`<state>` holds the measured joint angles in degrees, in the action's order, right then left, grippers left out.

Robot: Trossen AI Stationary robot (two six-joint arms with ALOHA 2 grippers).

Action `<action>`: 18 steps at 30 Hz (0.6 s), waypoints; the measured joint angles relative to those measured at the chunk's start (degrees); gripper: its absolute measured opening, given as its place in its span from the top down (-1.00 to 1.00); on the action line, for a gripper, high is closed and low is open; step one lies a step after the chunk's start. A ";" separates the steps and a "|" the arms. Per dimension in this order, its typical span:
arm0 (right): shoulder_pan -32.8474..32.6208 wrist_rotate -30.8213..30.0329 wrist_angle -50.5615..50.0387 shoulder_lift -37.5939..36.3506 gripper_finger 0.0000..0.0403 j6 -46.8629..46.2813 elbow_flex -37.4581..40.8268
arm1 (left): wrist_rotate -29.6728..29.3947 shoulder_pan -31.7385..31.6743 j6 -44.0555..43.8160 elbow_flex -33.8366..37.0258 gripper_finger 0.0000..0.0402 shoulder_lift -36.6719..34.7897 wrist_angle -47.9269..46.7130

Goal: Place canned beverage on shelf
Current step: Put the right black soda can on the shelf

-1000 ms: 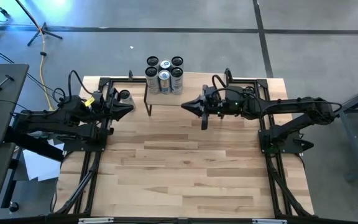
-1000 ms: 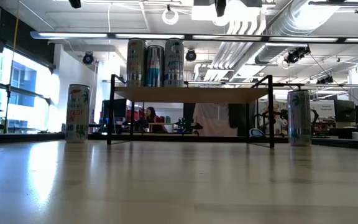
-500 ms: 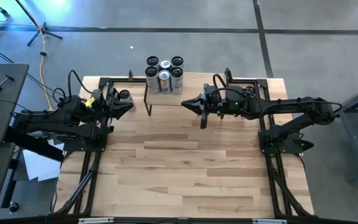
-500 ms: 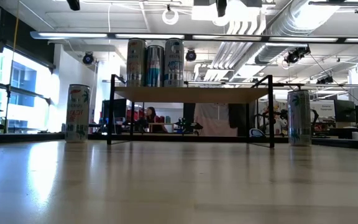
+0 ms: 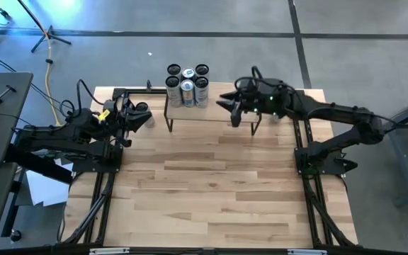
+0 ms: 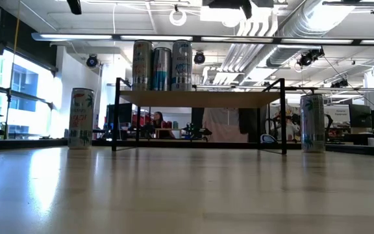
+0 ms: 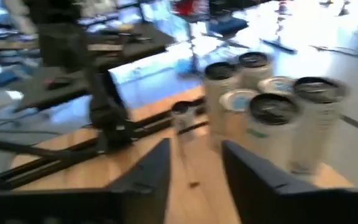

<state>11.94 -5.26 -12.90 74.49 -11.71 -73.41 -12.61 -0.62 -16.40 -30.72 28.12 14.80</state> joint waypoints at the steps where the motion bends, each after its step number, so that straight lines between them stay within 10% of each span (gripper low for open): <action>1: 0.28 -1.70 -2.84 0.22 0.26 -0.40 -2.06 | 0.01 0.00 0.00 0.00 1.00 0.00 -0.03; 9: 2.96 -22.04 -27.46 2.15 -0.52 -3.73 -14.97 | 2.70 0.00 0.00 -0.02 1.00 0.00 -1.95; 18: 12.07 -29.14 -44.47 2.09 -0.68 -23.57 -15.81 | 6.47 0.02 0.02 -0.02 1.00 0.00 -3.02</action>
<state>24.01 -34.40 -57.37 76.58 -35.28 -89.21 -6.14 -0.60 -16.38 -30.74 28.12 11.78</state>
